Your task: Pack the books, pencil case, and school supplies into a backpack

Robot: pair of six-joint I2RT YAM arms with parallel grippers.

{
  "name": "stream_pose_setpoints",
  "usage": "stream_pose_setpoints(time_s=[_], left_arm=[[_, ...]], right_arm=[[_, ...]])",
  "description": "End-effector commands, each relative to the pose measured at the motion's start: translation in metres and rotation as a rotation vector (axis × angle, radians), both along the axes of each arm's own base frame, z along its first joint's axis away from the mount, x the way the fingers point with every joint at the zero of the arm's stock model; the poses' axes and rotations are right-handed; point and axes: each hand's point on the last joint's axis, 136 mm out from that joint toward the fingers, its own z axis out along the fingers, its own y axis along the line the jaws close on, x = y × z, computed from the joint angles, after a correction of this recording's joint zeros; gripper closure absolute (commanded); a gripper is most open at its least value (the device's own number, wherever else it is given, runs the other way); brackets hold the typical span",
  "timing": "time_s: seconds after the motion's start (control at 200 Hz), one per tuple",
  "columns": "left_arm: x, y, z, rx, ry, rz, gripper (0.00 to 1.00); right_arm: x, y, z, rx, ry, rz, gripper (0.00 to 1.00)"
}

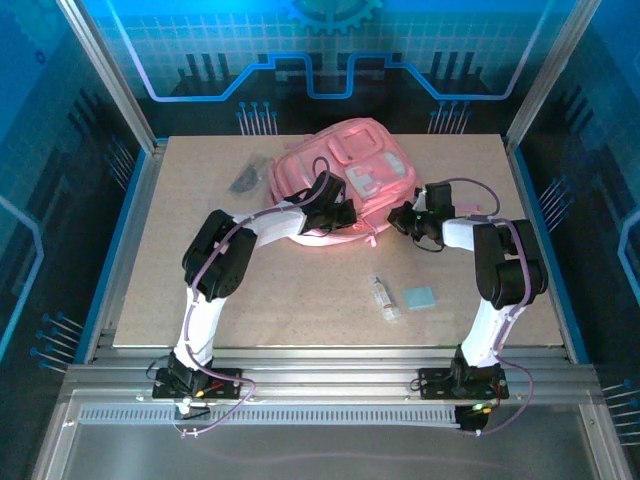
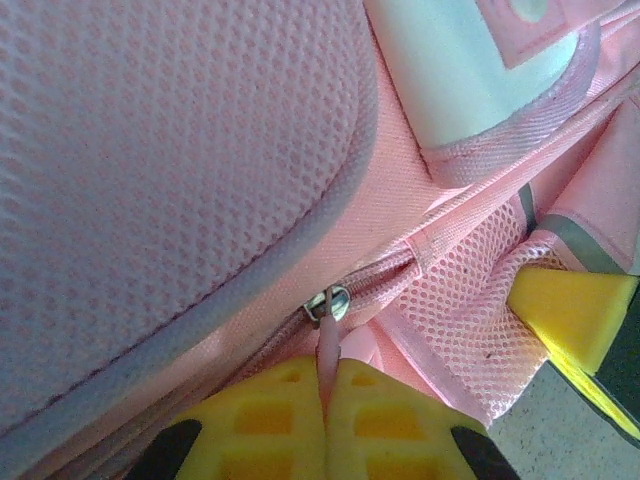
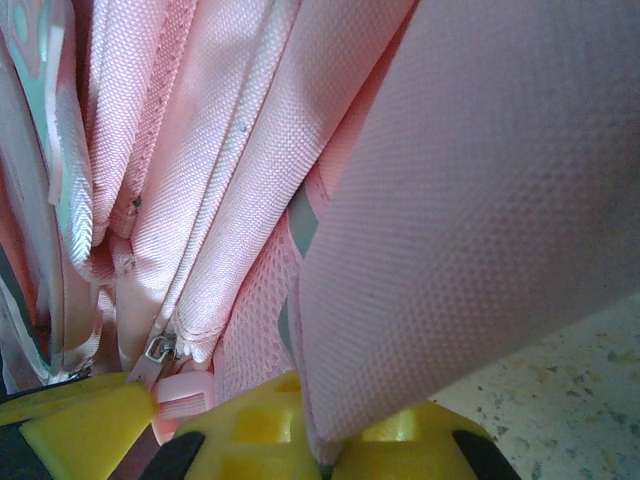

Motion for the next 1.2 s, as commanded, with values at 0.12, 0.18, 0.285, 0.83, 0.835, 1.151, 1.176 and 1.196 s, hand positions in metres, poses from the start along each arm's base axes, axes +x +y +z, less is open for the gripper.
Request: stream_pose_setpoints(time_s=[0.12, 0.18, 0.285, 0.83, 0.835, 1.151, 1.176, 1.196], left_arm=[[-0.024, 0.05, -0.006, 0.092, 0.073, 0.008, 1.0], [-0.032, 0.072, -0.015, 0.115, 0.105, 0.032, 1.0], [-0.043, 0.102, -0.019, 0.132, 0.125, 0.063, 1.0], [-0.05, 0.128, 0.075, 0.087, -0.065, 0.019, 1.0], [-0.05, 0.126, 0.076, 0.086, -0.068, 0.013, 1.0], [-0.046, 0.014, 0.125, -0.1, -0.143, -0.177, 1.0], [-0.045, 0.008, 0.128, -0.108, -0.148, -0.187, 1.0], [-0.044, 0.003, 0.13, -0.113, -0.152, -0.197, 1.0]], right_arm=[[-0.001, -0.008, 0.001, -0.002, 0.026, -0.009, 1.0], [0.001, -0.016, 0.001, -0.005, 0.025, -0.029, 1.0], [0.002, -0.026, 0.001, -0.005, 0.029, -0.053, 1.0], [0.029, -0.072, 0.027, -0.027, -0.014, -0.111, 1.0], [0.029, -0.072, 0.028, -0.025, -0.015, -0.109, 1.0], [-0.02, -0.055, 0.096, -0.005, -0.024, -0.017, 0.36], [-0.025, -0.051, 0.099, 0.006, -0.016, -0.009, 0.35], [-0.029, -0.049, 0.1, 0.017, -0.005, -0.003, 0.35]])
